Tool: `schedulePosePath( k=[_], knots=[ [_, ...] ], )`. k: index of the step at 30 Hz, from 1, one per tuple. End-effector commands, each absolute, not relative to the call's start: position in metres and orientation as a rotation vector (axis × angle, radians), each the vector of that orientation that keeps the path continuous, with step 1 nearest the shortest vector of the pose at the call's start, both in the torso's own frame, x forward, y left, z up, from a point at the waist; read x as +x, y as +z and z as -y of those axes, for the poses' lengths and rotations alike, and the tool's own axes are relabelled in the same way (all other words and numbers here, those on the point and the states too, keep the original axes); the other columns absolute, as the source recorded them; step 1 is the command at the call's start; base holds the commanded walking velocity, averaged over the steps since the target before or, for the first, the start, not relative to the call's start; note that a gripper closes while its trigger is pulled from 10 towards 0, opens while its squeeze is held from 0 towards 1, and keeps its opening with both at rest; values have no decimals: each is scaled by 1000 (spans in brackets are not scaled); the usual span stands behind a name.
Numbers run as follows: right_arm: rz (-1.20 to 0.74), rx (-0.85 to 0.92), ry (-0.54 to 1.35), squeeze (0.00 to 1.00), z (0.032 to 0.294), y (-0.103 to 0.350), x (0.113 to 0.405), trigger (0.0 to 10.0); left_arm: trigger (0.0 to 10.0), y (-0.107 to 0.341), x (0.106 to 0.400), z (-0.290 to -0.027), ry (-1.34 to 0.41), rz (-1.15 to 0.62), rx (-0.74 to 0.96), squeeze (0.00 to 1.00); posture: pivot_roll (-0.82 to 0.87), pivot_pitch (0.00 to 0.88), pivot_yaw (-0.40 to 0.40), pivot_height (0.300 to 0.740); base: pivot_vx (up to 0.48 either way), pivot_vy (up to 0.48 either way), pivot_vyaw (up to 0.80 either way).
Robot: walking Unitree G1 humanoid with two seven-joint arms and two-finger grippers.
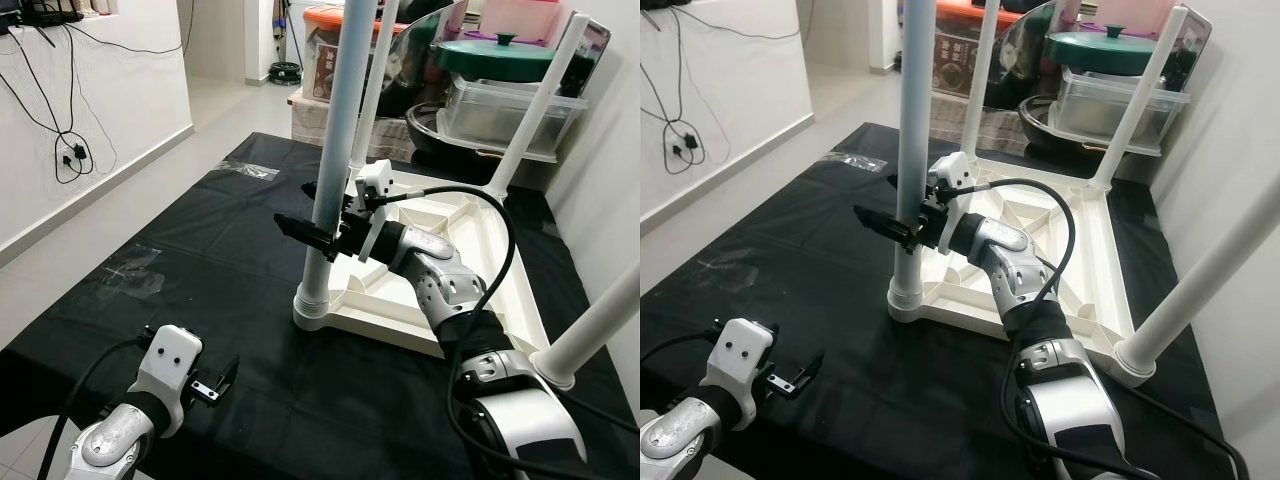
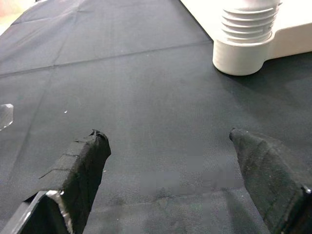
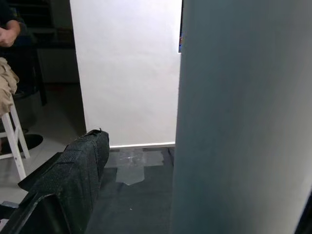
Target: Building children table
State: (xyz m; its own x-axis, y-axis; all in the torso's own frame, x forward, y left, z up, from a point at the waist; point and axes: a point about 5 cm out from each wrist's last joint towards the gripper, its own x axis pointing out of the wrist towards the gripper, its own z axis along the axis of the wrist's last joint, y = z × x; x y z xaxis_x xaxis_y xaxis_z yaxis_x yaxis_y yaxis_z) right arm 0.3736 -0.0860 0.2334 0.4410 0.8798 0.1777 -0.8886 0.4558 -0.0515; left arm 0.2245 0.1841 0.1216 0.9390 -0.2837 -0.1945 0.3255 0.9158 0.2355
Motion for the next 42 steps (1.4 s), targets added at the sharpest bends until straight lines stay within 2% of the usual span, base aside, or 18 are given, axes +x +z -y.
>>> schedulePosePath(
  k=[1,23,24,25,26,27,28,29,30,42],
  knots=[
    [197,9,1116,0,85,238,375,10000,10000,117,222,-186,-322,-183,282,0,120,0,-114,740,0,0,0],
    [163,-67,1169,0,83,240,384,10000,10000,114,217,-182,-326,-189,264,0,128,0,-128,740,0,0,0],
    [160,-70,1156,0,84,240,385,9529,10000,114,217,-182,-326,-189,265,0,128,0,-128,740,0,0,0],
    [158,-71,1147,0,84,240,386,9529,10000,114,217,-182,-326,-189,265,0,128,0,-128,740,0,0,0],
    [156,-72,1137,0,85,240,387,7333,10000,114,217,-182,-326,-189,266,0,127,0,-128,740,0,0,0],
    [156,-72,1137,0,85,240,387,7333,10000,114,217,-182,-326,-189,266,0,127,0,-128,740,0,0,0],
    [155,-73,1118,0,87,241,388,2157,10000,114,217,-182,-327,-189,266,0,127,0,-128,740,0,0,0],
    [155,-73,1118,0,87,241,388,2157,10000,114,217,-182,-327,-189,266,0,127,0,-128,740,0,0,0],
    [154,-69,1104,0,88,241,390,0,10000,114,217,-182,-327,-190,266,0,127,0,-128,740,0,0,0],
    [139,-55,967,0,98,237,396,0,10000,114,218,-182,-329,-191,267,0,123,0,-123,740,0,0,0]
  ],
)
